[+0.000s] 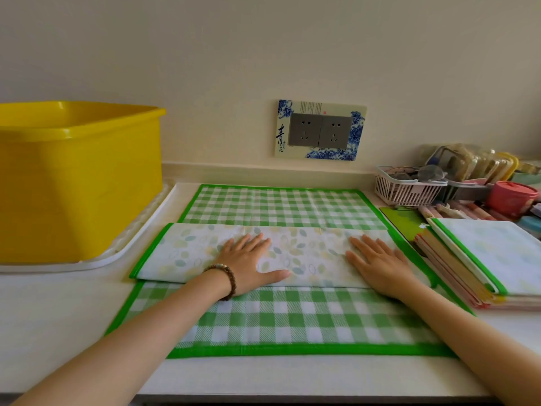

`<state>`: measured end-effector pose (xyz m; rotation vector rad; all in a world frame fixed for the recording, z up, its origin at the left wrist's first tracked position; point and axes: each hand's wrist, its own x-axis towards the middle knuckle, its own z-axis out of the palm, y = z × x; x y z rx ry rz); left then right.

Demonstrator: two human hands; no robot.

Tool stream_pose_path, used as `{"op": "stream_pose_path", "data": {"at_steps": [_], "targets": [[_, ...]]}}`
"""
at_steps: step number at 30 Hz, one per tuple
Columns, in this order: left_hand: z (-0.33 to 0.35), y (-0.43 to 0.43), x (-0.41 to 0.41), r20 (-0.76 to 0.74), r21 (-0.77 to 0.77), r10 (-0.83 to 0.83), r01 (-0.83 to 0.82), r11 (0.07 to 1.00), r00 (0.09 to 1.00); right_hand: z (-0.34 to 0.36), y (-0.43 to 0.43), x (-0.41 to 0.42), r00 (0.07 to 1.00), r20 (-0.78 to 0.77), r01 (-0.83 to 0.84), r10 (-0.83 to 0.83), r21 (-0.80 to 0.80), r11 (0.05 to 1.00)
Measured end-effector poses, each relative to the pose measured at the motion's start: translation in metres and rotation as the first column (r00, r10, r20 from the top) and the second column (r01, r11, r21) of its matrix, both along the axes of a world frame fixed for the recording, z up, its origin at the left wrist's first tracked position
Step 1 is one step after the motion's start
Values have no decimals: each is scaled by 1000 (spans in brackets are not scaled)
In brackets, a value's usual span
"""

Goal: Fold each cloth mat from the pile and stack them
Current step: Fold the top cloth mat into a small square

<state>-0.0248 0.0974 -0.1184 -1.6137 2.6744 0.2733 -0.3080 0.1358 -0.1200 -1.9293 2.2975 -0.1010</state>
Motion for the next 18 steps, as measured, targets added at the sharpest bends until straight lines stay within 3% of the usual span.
{"op": "stream_pose_path", "data": {"at_steps": [9,14,18], "targets": [[4,5,1,-99,-31,2,-5,1000,995,2,9,-25,1000,-10,28,-28,5,1000],[10,12,-4,-28,-24,21,-22,999,999,12,7,-12,998,36,50,-51,28,998],[5,18,-11,13,9,57,-57,998,998,14,3,34,993,96,-62,64,-30,998]]}}
